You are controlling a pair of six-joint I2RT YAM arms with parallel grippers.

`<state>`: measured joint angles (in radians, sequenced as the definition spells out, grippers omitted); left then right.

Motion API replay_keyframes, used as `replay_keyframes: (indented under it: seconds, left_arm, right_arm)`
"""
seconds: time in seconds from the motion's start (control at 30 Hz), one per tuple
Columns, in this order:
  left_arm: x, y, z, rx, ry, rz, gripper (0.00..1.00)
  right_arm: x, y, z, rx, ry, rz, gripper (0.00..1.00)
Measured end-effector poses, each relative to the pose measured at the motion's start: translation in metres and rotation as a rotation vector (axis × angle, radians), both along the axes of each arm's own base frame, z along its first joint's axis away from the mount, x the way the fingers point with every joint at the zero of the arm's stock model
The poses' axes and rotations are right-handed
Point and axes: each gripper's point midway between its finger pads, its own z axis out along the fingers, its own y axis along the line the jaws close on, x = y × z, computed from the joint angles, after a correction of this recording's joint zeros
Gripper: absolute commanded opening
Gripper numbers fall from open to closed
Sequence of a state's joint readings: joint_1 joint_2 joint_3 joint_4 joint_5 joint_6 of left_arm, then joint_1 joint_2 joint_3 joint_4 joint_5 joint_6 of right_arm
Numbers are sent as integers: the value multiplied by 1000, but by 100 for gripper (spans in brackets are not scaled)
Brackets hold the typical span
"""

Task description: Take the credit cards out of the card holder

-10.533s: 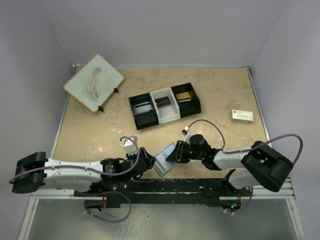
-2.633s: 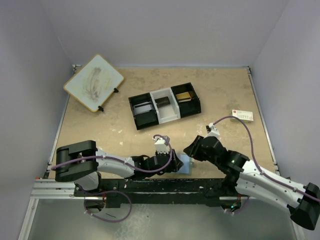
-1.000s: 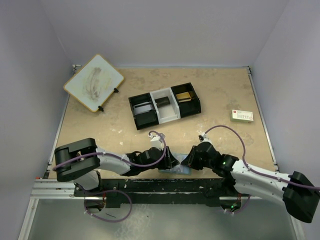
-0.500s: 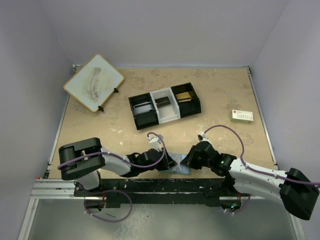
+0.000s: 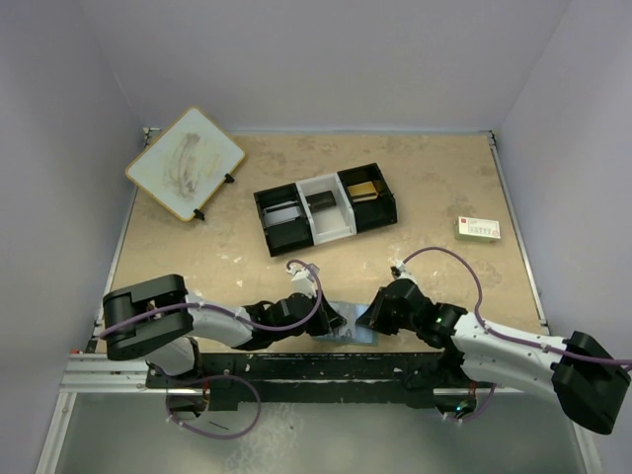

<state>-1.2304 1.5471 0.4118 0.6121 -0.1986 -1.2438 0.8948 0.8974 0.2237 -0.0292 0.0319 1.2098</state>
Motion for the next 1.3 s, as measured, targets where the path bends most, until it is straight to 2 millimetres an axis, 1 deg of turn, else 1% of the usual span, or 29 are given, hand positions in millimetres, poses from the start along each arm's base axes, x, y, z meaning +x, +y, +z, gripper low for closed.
replay_keyframes:
  seconds: [0.1,0.23,0.43,0.63,0.73,0.83,0.9,0.97,1.07,1.1,1.17,1.3]
  left_arm:
    - [2,3,7,1,-14,8,0]
    - [3,8,11,16,-24,17,0]
    - [3,15,5,56,-33,19,0]
    - [3,15,4,62,-34,17,0]
    - [3,15,0,75,-30,17,0]
    - [4,13,-3,83,-27,15,0]
    - [4,12,-3,82,-27,15,0]
    - [4,12,-3,81,-27,15,0]
    - [4,12,-3,81,-27,15,0]
    - [4,12,-2,81,-28,15,2]
    - [4,12,-3,84,-32,11,10]
    - [3,14,-11,111,-31,-1,17]
  right_arm:
    - [0,0,-1,-3,4,0,16]
    - [0,0,-1,-5,6,-1,16]
    - [2,4,2,7,-5,7,24]
    - [3,6,6,9,-33,42,26]
    - [6,11,14,17,-54,62,28]
    - [10,17,24,35,-84,77,28]
    - [11,20,26,46,-97,90,27]
    - [12,24,25,56,-98,105,26]
    - [12,26,17,42,-84,110,23]
    - [11,25,13,35,-73,110,22]
    - [7,22,3,19,-48,108,22]
    - [6,24,1,43,-38,103,21]
